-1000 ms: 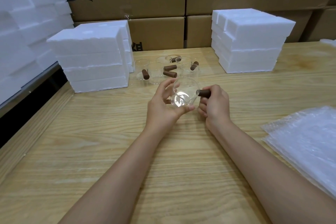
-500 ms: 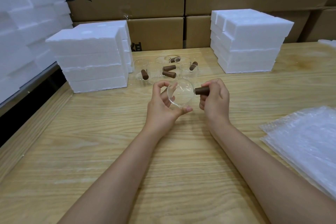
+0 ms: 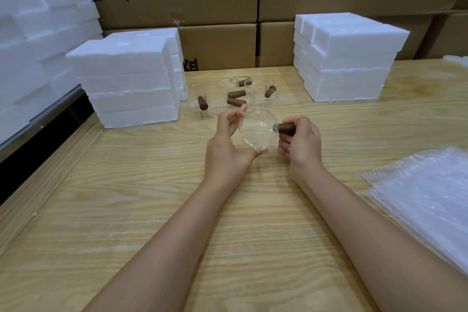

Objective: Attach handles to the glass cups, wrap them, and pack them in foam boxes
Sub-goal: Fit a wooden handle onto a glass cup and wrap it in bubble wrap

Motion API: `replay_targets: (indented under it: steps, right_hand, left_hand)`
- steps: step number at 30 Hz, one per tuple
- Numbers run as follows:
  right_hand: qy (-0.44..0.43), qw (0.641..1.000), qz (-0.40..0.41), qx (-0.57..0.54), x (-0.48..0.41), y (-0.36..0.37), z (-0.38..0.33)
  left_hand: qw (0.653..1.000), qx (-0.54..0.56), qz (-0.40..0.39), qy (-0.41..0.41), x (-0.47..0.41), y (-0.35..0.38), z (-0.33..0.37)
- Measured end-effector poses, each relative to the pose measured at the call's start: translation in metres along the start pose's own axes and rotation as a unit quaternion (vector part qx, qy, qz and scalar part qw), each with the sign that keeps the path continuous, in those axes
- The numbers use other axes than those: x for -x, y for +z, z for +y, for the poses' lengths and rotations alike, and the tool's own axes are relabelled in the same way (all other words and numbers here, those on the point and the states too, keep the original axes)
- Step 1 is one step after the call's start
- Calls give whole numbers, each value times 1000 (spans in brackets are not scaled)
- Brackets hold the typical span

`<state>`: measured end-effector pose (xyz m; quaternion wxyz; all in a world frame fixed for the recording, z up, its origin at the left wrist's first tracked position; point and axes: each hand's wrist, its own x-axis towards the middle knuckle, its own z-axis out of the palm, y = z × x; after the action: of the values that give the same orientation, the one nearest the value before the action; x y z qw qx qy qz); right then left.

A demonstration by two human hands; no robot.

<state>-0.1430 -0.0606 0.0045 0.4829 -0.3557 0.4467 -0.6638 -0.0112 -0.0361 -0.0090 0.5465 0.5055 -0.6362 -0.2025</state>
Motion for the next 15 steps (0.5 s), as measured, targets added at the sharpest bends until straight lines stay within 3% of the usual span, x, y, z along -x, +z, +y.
replay_targets:
  steps: [3,7,15]
  right_hand:
    - [-25,995,16,97,-2,-1,3]
    - [-110,959,17,259,-3,-3,8]
    - [-127,915,-10,383,-8,-8,13]
  left_hand:
    - [1000,-16,-1,-19,0,1,1]
    - [997,-30,-16,-72,-1,1,0]
    - [988,-44,-57,-138,-5,4,-6]
